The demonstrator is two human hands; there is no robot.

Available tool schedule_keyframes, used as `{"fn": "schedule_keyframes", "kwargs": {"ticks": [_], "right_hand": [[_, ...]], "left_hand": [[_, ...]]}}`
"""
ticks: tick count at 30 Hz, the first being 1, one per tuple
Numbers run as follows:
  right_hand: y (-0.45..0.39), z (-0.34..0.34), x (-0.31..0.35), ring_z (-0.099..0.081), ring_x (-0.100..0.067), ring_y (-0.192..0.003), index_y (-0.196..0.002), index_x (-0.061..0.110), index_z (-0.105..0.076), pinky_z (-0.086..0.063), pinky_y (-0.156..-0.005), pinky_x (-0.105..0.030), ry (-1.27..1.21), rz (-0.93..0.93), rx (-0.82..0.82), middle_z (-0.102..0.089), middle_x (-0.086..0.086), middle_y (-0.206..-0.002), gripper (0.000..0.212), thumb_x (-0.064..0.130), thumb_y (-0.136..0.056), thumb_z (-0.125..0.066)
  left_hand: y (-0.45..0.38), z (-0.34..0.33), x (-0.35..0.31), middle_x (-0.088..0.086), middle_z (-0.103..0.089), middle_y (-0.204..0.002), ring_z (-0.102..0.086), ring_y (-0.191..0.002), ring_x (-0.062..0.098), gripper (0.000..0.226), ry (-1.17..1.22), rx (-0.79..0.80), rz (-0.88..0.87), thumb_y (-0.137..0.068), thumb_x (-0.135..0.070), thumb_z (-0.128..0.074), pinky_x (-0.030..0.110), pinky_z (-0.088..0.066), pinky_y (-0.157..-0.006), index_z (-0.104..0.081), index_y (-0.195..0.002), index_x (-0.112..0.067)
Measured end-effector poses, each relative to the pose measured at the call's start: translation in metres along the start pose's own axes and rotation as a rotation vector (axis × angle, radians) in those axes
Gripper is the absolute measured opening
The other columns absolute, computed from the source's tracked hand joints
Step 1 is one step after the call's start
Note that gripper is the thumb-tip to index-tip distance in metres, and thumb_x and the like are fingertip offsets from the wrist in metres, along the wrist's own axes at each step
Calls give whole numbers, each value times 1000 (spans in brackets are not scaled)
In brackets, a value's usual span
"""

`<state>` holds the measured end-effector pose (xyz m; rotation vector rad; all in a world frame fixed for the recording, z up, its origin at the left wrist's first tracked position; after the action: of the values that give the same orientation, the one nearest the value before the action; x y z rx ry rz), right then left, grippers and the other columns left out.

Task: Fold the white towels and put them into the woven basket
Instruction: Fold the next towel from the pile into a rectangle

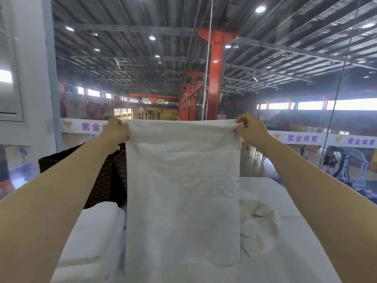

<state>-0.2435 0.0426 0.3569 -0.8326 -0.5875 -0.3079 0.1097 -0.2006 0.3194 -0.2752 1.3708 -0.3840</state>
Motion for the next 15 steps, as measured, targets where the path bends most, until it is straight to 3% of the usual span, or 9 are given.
{"fn": "schedule_keyframes", "kwargs": {"ticks": [3, 5, 6, 8, 11, 13, 15], "right_hand": [[-20, -3, -1, -55, -19, -91, -130, 23, -44, -45, -70, -27, -80, -14, -3, -58, -3, -115, 41, 11, -93, -56], [-32, 1, 7, -55, -16, -92, -140, 24, -43, -51, -76, -32, -158, 38, -49, -56, 2, -117, 51, 11, -93, -55], [-36, 6, 15, -56, -16, -95, -138, 23, -50, -52, -81, -32, -188, 76, -89, -57, 4, -116, 47, 12, -92, -56], [-42, 16, 27, -61, -14, -94, -123, 20, -66, -52, -83, -26, -234, 133, -151, -65, 5, -108, 34, 13, -91, -60], [-37, 28, 29, -60, -4, -72, -103, 23, -74, -50, -62, -15, -210, 158, -140, -66, 15, -86, 18, 17, -87, -68], [-25, 30, 20, -58, 2, -60, -97, 23, -74, -48, -55, -13, -182, 146, -38, -65, 14, -80, 12, 17, -87, -70], [-9, 29, 8, -65, 0, -64, -93, 21, -74, -54, -65, -19, -155, 102, 116, -72, 4, -83, 10, 13, -86, -73]], "left_hand": [[-10, -5, -1, 9, -51, -78, -52, -71, 21, 10, -70, -71, -23, -92, -12, -46, 33, -49, -67, -54, -94, -7], [-19, -1, -12, 4, -53, -75, -54, -72, 17, 21, 0, -147, -103, -92, -23, -45, 40, -55, -75, -53, -93, -3], [-21, 3, -20, 3, -51, -74, -54, -73, 17, 28, 53, -171, -149, -90, -29, -44, 44, -57, -77, -52, -90, -2], [-28, 9, -30, 0, -46, -72, -52, -72, 17, 27, 86, -190, -208, -89, -34, -42, 41, -53, -66, -46, -85, -8], [-10, 11, -43, -3, -45, -78, -54, -83, 19, 20, 126, -160, -284, -96, -29, -45, 31, -51, -67, -43, -84, -14], [7, 12, -36, 0, -52, -89, -57, -92, 18, 15, 116, -43, -303, -100, -20, -48, 30, -54, -79, -50, -85, -18], [26, 14, -21, 4, -60, -100, -61, -98, 20, 11, 87, 149, -213, -100, -13, -51, 30, -56, -85, -61, -95, -15]]}}
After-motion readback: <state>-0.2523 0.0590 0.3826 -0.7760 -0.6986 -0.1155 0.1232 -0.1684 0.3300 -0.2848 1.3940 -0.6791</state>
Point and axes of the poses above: each hand's wrist, its own y-axis away from the middle knuckle, its own z-axis out of the back of the hand, x = y × z, the point moved 4 cm from there along -y, towards the middle knuckle
